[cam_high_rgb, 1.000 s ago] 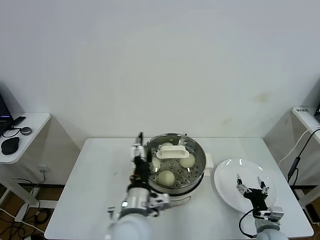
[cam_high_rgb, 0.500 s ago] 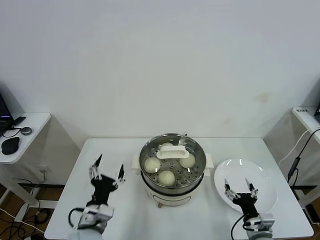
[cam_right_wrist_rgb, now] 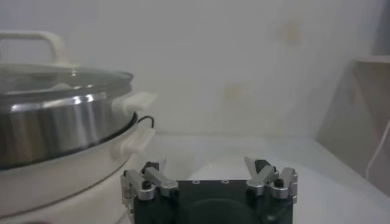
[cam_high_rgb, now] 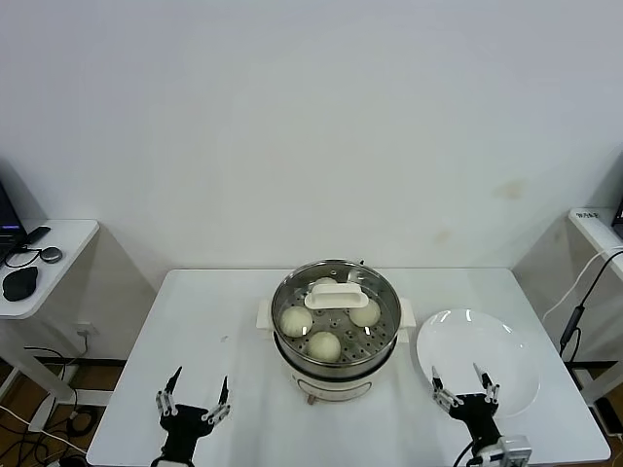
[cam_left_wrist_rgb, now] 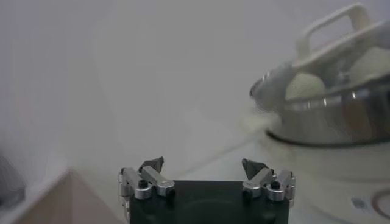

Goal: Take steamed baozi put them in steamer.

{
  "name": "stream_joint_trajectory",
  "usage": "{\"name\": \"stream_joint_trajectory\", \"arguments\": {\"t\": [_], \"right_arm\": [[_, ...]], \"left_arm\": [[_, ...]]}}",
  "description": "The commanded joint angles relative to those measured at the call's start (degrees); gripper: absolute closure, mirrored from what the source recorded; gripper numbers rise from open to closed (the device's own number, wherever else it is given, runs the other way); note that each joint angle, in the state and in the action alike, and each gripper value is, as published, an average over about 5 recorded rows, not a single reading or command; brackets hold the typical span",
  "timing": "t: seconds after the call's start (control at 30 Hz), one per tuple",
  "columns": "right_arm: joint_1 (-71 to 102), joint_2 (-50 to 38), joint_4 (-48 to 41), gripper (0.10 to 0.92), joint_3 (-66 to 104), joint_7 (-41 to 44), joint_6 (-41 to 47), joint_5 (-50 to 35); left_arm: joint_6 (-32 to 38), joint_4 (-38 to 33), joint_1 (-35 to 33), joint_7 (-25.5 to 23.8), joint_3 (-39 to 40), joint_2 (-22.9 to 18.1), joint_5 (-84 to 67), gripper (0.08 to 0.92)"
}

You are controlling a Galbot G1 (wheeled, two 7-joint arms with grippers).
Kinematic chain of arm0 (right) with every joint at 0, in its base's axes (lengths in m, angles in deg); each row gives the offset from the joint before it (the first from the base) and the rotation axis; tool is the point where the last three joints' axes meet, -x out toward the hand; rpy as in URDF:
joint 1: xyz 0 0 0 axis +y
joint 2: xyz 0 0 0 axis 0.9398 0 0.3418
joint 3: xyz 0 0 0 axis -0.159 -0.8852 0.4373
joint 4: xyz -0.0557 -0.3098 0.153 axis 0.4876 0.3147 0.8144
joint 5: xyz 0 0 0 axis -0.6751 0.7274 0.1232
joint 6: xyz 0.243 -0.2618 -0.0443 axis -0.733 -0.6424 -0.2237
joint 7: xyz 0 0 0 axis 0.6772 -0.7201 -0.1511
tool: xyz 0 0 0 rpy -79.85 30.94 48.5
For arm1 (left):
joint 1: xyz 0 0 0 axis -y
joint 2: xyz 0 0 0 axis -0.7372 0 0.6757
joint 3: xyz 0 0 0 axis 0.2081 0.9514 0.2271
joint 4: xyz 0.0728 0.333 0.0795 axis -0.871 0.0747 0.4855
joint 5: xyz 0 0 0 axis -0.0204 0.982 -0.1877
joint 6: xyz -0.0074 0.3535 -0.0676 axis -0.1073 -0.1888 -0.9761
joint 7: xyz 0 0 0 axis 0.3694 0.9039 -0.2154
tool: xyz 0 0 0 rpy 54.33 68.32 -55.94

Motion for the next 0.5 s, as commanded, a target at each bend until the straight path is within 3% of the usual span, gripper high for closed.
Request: {"name": "stream_joint_trajectory", "arguments": {"t": [0.03, 0.5], "right_arm": [[4.01, -0.53, 6.07, 0.203, 0.76, -0.48, 5.1, 2.11], [6.9, -1.66, 10.71, 0.203, 1.4, -0.2, 7.31, 2.92]], "left_arm": [[0.8, -5.84, -7.2, 0.36, -1.37, -0.96, -6.65, 0.177], [-1.13, -8.98, -9.75, 0.2, 0.13, -1.38, -6.03, 0.177]]}}
